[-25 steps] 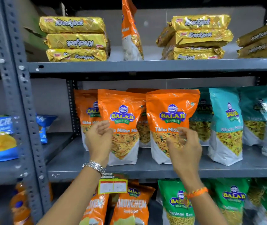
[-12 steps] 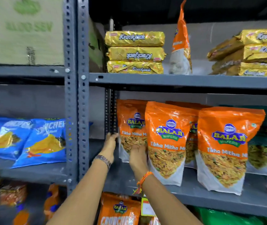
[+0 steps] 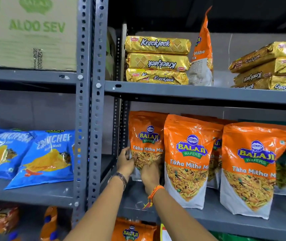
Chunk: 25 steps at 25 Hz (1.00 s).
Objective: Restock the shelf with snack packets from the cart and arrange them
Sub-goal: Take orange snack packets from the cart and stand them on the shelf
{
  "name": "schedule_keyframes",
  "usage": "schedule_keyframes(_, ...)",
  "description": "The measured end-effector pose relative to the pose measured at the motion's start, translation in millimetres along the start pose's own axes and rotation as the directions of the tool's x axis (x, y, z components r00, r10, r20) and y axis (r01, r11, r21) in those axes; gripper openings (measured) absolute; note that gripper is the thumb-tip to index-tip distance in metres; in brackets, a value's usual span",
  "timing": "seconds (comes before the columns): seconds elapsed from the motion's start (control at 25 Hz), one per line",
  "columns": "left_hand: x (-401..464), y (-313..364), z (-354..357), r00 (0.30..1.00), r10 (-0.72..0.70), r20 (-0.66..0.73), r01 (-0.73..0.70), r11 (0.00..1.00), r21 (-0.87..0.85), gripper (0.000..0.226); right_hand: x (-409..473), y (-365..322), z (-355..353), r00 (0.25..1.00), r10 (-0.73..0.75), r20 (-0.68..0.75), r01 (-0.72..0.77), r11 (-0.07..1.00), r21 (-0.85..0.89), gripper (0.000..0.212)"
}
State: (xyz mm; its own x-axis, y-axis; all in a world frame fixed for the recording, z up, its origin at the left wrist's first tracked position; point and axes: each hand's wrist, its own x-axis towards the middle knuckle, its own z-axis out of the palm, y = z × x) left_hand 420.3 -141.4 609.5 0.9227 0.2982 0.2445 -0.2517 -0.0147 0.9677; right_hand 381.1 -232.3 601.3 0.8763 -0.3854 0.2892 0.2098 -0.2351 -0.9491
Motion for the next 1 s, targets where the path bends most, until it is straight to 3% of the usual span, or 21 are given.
schedule_keyframes(0.12, 5.7, -7.2, -2.7, 1.0, 0.025, -0.011, -0.024, 0.999, 0.021, 0.042, 32.2, 41.2, 24.0, 0.998, 0.003, 0.06, -0.003, 1.0, -0.005, 0.08)
schedule_keyframes(0.28, 7.7, -12.4, -1.7, 1.0, 0.001, -0.013, -0.001, 1.0, 0.031, 0.048, 19.7, 28.0, 12.2, 0.993, 0.015, 0.119, -0.011, 0.999, -0.03, 0.085)
schedule_keyframes(0.48, -35.9, 5.3, -3.7, 0.996, -0.071, -0.051, 0.061, 0.982, -0.177, 0.053, -79.3, -20.9, -53.1, 0.921, -0.083, 0.382, 0.048, 0.994, 0.1, 0.064)
schedule_keyframes(0.56, -71.7, 13.8, -0.9, 0.999, -0.039, -0.013, 0.035, 0.967, -0.253, 0.046, -113.0, -19.5, -98.7, 0.945, -0.147, 0.291, 0.11, 0.984, 0.141, 0.05)
schedule_keyframes(0.64, -102.1, 22.4, 4.0, 0.98, 0.003, 0.2, 0.045, 0.971, -0.236, 0.057, -115.2, -9.9, -144.9, 0.974, -0.225, -0.029, 0.226, 0.973, 0.054, 0.042)
schedule_keyframes(0.68, -113.5, 23.4, 9.9, 0.937, 0.016, 0.35, 0.048, 0.984, -0.174, 0.069, -107.0, -2.0, -164.1, 0.962, -0.237, -0.133, 0.235, 0.971, -0.03, 0.045)
schedule_keyframes(0.72, -124.8, 22.7, 17.8, 0.879, 0.005, 0.477, 0.033, 0.997, -0.071, 0.078, -94.9, 8.6, -176.7, 0.963, -0.221, -0.157, 0.208, 0.973, -0.096, 0.05)
schedule_keyframes(0.8, -140.3, 15.9, 38.3, 0.829, 0.011, 0.56, -0.071, 0.994, 0.086, 0.099, -77.2, 19.5, -186.7, 0.988, -0.145, -0.059, 0.132, 0.975, -0.177, 0.056)
schedule_keyframes(0.88, -150.4, 10.3, 56.9, 0.868, 0.067, 0.492, -0.163, 0.974, 0.155, 0.116, -69.2, 26.9, -186.2, 0.997, -0.071, 0.023, 0.074, 0.983, -0.166, 0.051)
schedule_keyframes(1.0, -150.3, 6.0, 59.5, 0.915, 0.141, 0.379, -0.225, 0.956, 0.187, 0.108, -64.0, 25.3, -186.8, 0.996, -0.07, 0.052, 0.075, 0.991, -0.108, 0.036)
